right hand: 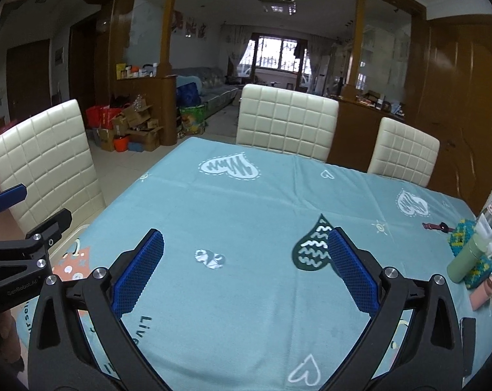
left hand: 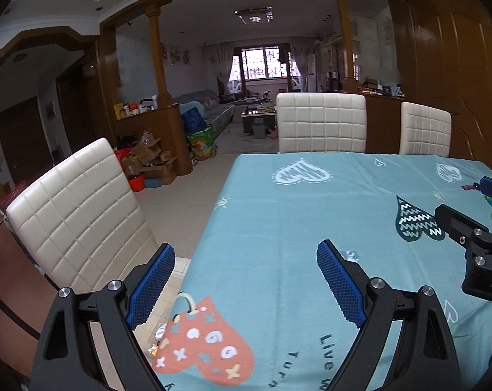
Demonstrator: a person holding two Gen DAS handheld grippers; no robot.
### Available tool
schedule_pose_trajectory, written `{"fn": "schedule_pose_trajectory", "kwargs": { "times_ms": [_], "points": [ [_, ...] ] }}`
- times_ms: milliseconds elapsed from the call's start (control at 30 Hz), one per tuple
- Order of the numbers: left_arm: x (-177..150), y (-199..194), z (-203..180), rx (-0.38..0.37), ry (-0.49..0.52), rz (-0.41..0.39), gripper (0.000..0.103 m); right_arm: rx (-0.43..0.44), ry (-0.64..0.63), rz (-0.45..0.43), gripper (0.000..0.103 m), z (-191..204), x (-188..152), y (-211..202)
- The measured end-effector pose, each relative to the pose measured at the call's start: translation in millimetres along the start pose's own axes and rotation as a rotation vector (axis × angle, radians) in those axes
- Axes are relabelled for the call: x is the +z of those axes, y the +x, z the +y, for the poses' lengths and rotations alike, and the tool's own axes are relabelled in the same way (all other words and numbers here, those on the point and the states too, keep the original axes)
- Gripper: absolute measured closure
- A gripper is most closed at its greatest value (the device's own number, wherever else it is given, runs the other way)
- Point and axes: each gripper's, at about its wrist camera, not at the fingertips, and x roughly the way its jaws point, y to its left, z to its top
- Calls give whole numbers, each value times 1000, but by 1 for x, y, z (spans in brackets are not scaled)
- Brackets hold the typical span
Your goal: Collect trash
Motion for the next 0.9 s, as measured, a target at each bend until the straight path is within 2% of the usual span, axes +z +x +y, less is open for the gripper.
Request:
{"fn": "schedule_pose_trajectory", "kwargs": {
  "times_ms": [300, 533, 900],
  "points": [
    [6, -4, -37, -63, 37, -1, 16, -20, 65, 9, 4, -41, -10, -7],
    [8, -8, -57, -104, 60, 8, 16, -28, 107, 4, 4, -55, -17, -19],
    [6, -9, -66, -89, 77, 7, 16, -23, 130, 11, 4, -60, -20, -18]
  ]
}}
